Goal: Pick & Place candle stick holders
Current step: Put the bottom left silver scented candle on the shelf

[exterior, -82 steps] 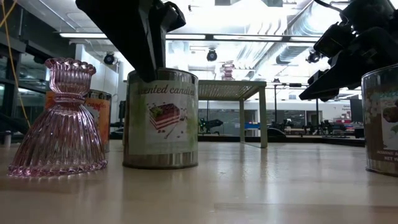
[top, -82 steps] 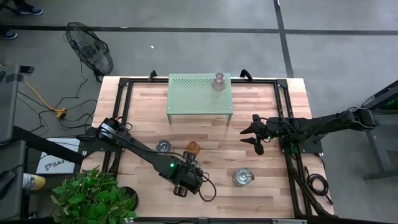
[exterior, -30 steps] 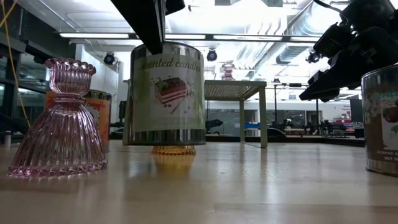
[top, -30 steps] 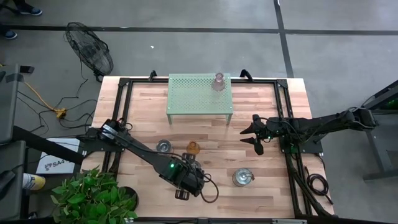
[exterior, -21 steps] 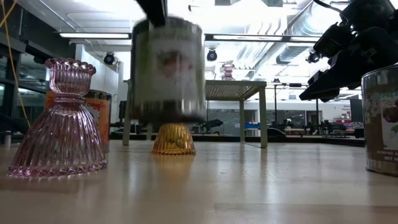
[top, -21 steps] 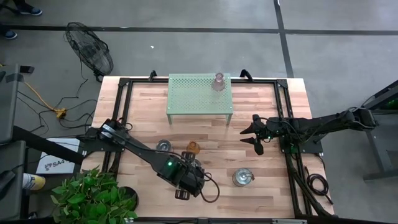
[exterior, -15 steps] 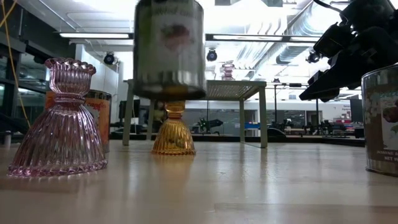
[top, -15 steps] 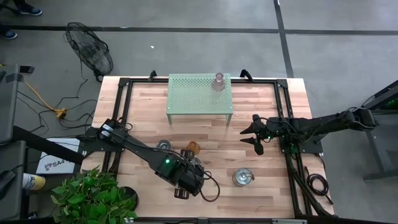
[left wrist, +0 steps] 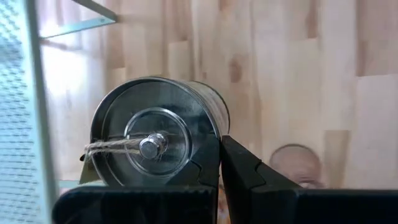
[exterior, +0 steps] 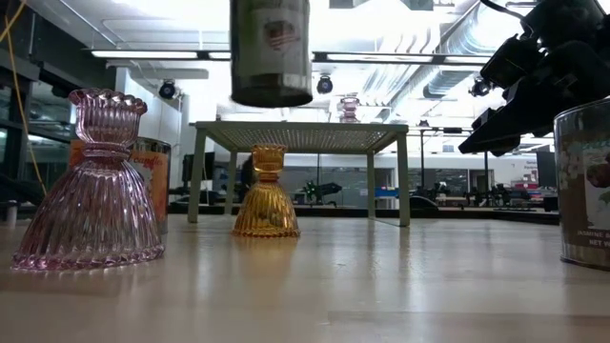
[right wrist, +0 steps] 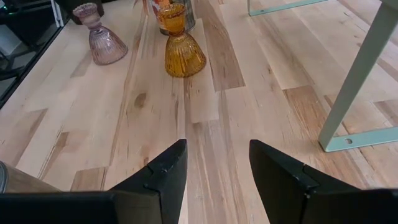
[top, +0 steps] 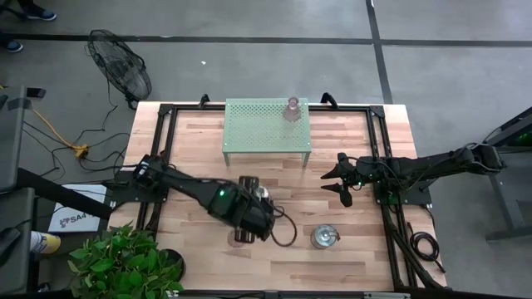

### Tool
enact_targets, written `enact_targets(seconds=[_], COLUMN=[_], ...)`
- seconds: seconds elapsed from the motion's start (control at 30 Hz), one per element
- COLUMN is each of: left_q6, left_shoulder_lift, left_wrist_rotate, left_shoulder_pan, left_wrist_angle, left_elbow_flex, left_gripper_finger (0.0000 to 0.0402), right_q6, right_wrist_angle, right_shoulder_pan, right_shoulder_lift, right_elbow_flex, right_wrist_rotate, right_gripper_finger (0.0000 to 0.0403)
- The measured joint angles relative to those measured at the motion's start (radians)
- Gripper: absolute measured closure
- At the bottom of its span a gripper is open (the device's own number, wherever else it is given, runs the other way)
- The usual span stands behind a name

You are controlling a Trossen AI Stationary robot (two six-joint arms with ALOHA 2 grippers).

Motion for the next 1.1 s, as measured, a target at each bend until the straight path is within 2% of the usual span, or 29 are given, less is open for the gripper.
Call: enact_targets(seconds=[0.5,0.63,1.1], left_q6=[0.174,0.223,0.448], left_shoulder_lift=[0.001,-0.002,-0.006], left_wrist_rotate=[-0.024,-0.020,0.104], left_shoulder_pan=[0.192,0.260,0.535], left_wrist_angle=[-0.098,-0.104,-0.103], left_elbow_flex=[0.151,0.160,0.159], left_gripper_finger=[0.0401,0.0401,0.0401], right_q6=[-0.007,-0.008,-0.007], right_wrist_angle=[0.000,0.000,0.000], right_shoulder_pan=[0.000,0.000,0.000], right_shoulder_lift=[0.000,0.000,0.000], right_elbow_flex=[0.000,0.000,0.000], right_wrist_rotate=[0.000,0.000,0.000], right_gripper_finger=[0.0235,0.0235,0.0235])
